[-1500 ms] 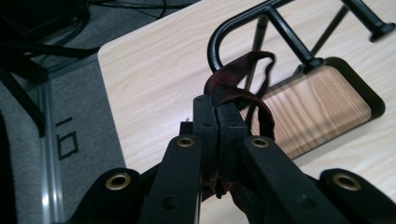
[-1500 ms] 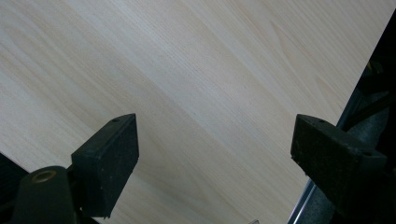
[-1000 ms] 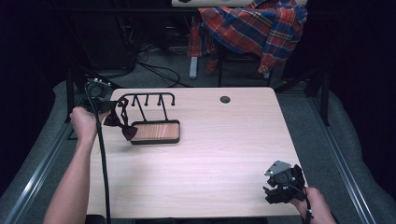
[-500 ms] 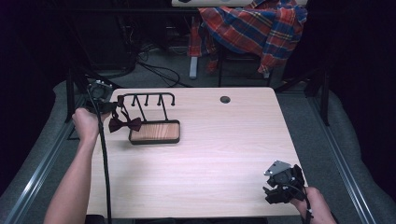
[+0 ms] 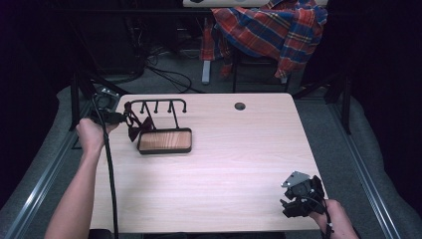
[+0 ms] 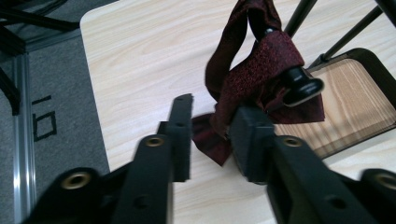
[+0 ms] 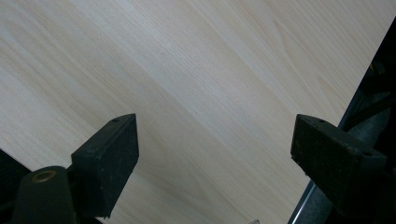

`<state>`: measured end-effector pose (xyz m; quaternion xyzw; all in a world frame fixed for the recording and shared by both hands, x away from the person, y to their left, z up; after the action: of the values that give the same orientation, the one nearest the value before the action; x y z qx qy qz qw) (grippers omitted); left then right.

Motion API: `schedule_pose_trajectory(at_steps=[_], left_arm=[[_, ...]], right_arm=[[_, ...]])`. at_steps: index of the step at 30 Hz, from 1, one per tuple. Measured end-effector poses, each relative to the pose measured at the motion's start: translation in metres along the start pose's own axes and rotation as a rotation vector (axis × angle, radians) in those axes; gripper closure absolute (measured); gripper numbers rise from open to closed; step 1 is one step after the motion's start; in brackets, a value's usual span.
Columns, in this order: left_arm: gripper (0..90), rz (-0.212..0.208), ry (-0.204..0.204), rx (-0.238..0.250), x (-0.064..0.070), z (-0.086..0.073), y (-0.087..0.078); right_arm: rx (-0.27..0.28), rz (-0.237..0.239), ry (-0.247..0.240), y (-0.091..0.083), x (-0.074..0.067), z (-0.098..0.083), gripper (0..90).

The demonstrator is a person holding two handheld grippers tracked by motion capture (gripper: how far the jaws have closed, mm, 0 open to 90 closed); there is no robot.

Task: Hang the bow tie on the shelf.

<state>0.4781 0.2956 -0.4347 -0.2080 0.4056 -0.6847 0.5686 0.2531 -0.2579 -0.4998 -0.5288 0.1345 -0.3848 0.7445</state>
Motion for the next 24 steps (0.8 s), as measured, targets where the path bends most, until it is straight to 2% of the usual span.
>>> schedule_pose_trajectory(at_steps=[7, 12, 17, 24], left_arm=[[47.6, 0.013, 0.003, 0.003, -0.001, -0.006, -0.006], [31.9, 0.005, -0.008, 0.012, -0.002, -0.01, -0.012], [23.4, -0.008, -0.01, 0.033, 0.0, -0.011, -0.02], [15.8, -0.039, 0.011, 0.049, 0.008, -0.018, -0.038]], right_arm=[[0.004, -0.003, 0.003, -0.001, 0.0, 0.0, 14.9], [0.01, 0.002, 0.008, 0.0, 0.0, 0.0, 14.9], [0.002, -0.007, 0.006, -0.001, 0.0, 0.0, 14.9], [0.009, -0.001, 0.009, 0.0, 0.0, 0.0, 14.9]])
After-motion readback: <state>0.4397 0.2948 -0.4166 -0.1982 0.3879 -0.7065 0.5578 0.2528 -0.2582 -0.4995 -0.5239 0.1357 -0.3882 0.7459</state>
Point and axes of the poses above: each handheld gripper's, and its own axes: y roughly forward along the jaws, z roughly out of its top, x roughly to its right, the point moved 1 cm from there along y, roughly forward along the jaws, and after that the axes turned 9 degrees about z, right-handed, at the moved point
